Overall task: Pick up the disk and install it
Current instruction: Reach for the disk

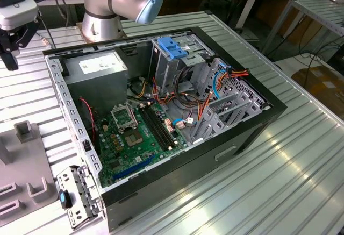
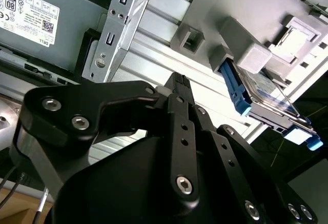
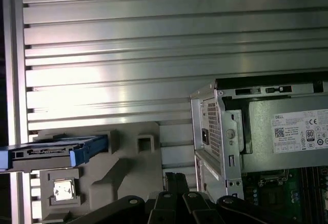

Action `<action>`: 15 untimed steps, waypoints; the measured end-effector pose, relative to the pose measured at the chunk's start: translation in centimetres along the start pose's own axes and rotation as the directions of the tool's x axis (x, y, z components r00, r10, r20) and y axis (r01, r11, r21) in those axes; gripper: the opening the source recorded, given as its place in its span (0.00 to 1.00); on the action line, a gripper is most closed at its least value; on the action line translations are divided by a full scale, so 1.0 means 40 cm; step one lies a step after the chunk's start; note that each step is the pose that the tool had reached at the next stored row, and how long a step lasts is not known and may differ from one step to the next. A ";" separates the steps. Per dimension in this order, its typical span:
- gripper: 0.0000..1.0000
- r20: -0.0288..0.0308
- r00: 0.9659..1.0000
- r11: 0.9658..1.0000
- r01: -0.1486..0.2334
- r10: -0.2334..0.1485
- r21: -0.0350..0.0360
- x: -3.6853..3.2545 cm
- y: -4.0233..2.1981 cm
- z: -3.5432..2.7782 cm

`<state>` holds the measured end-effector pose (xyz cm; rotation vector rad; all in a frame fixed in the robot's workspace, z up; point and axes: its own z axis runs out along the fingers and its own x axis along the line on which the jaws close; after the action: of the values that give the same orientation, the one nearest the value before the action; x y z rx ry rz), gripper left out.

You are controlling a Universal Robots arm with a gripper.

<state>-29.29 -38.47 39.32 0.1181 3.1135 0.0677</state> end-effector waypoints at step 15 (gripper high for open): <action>0.11 0.000 1.000 1.000 0.000 0.000 0.000 0.057 0.004 -0.001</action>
<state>-31.55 -38.12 39.33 0.1181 3.1136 0.0676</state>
